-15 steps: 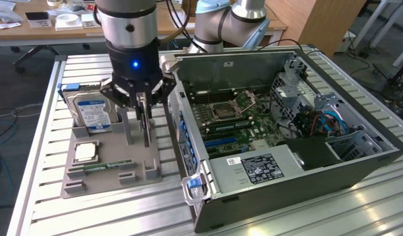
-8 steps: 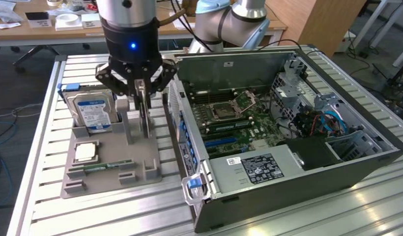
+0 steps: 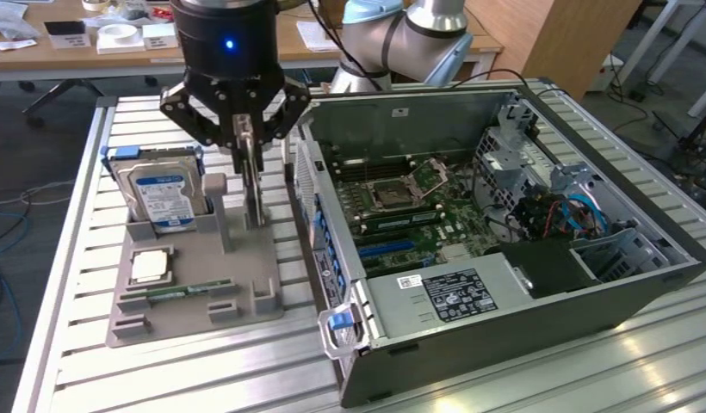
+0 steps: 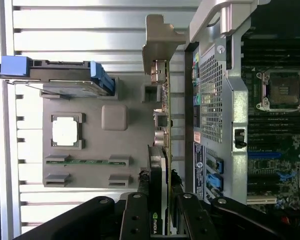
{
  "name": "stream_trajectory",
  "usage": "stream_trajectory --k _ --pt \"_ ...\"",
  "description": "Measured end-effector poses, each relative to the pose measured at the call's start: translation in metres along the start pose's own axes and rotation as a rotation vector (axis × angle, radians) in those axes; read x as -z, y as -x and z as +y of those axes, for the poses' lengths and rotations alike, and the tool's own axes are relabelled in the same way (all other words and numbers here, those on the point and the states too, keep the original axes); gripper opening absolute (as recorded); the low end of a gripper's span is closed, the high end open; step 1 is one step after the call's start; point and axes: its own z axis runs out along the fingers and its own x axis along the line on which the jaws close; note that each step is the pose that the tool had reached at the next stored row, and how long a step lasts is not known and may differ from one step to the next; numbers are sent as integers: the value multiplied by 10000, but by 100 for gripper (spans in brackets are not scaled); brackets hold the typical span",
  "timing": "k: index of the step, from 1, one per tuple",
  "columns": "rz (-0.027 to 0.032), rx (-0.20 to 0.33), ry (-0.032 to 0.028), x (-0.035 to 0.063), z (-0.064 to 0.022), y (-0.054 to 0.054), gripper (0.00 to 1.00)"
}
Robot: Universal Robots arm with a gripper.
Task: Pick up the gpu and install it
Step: 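Pick up the gpu and move the gpu toward the slot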
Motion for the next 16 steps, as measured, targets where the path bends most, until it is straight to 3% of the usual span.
stream_trajectory --k 10,16 --pt "0 0 -1 271 14 11 27" --pt "-1 1 -3 312 17 13 27"
